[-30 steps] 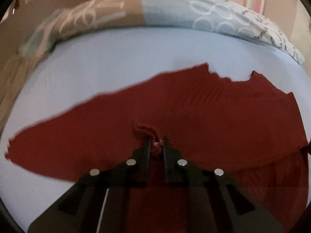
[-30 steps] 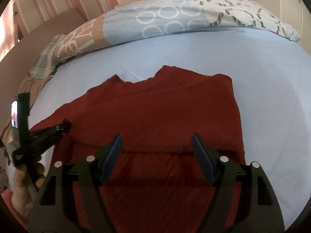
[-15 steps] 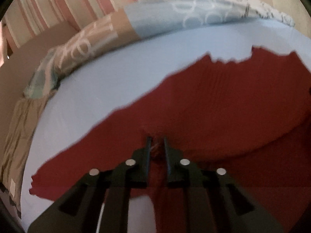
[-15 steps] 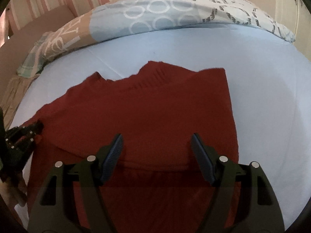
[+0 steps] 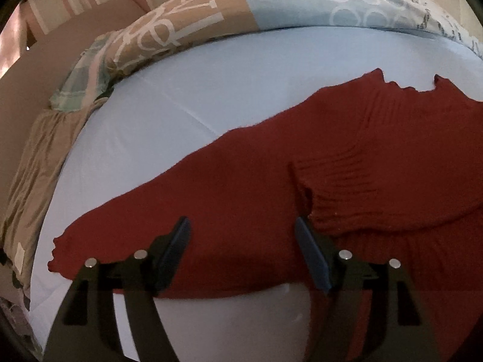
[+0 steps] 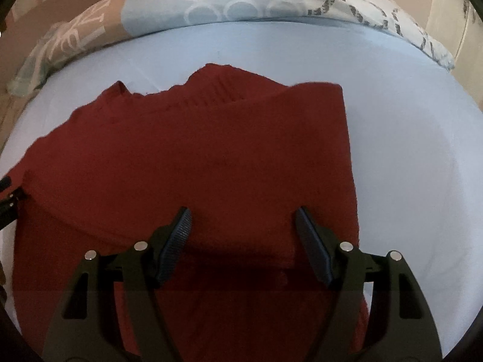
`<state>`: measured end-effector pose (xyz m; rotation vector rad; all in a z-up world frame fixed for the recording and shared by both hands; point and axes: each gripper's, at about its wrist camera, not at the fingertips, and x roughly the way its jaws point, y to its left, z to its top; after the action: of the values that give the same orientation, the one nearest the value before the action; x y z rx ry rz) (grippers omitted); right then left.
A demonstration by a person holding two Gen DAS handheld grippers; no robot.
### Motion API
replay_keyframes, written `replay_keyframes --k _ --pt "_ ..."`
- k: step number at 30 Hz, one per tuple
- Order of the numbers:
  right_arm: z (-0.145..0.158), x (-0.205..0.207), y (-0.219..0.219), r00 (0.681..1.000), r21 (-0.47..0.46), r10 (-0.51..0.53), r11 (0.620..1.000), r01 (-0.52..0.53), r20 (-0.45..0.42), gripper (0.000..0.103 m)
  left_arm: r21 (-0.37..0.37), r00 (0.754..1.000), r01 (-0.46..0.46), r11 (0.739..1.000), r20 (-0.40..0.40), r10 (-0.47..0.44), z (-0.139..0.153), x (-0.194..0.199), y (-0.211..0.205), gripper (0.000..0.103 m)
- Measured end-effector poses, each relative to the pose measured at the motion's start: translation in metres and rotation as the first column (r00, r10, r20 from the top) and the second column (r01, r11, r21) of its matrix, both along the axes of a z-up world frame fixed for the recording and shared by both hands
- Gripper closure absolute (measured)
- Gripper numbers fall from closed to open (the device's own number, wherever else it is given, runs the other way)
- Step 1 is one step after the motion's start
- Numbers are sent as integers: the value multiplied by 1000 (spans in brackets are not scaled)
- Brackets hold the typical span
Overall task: Fold small clothes
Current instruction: 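Reach the left tool to the other sleeve cuff and grasp it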
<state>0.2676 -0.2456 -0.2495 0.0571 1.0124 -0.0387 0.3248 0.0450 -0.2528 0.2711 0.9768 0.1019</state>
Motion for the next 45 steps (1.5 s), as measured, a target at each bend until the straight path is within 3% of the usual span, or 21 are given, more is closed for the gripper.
replay_keyframes --k 5,8,11,12,16,18,26,29,32,39,42,44,45 --pt "50 -14 16 992 49 27 998 -33 125 30 -86 997 -40 996 66 46 30 -24 21 28" --pt "79 -23 37 981 99 44 993 -64 190 26 -118 993 -63 991 95 75 45 -44 45 17" --pt "95 -28 66 973 127 78 986 -108 217 24 -124 990 -102 987 82 113 50 -61 70 17" --pt "99 -29 78 970 133 95 983 -127 223 24 -159 991 -103 982 67 115 51 -68 85 17" --pt "101 -30 120 968 135 135 977 -166 211 22 -206 987 -135 969 61 151 56 -80 132 16" --pt "100 -33 144 965 152 155 970 -189 211 22 -222 982 -157 962 65 175 58 -84 159 5" --pt "94 -33 228 944 99 271 951 -293 190 22 -324 956 -236 916 90 278 56 -88 256 5" --pt "94 -28 250 932 65 310 943 -326 186 22 -425 947 -252 870 79 313 52 -87 291 5" --pt "92 -22 264 924 59 330 936 -346 192 22 -565 939 -259 784 42 340 44 -82 324 5" --pt "73 -14 275 928 68 336 934 -350 164 22 -666 923 -312 677 -43 383 19 -71 357 5" --pt "71 -14 276 923 49 349 931 -361 163 23 -637 919 -332 696 -53 390 12 -65 356 8" --pt "71 -14 274 923 45 348 932 -359 164 23 -593 918 -343 729 -48 393 12 -63 353 21" --pt "71 -14 271 923 46 347 932 -359 164 23 -543 919 -353 762 -48 392 11 -60 350 41"
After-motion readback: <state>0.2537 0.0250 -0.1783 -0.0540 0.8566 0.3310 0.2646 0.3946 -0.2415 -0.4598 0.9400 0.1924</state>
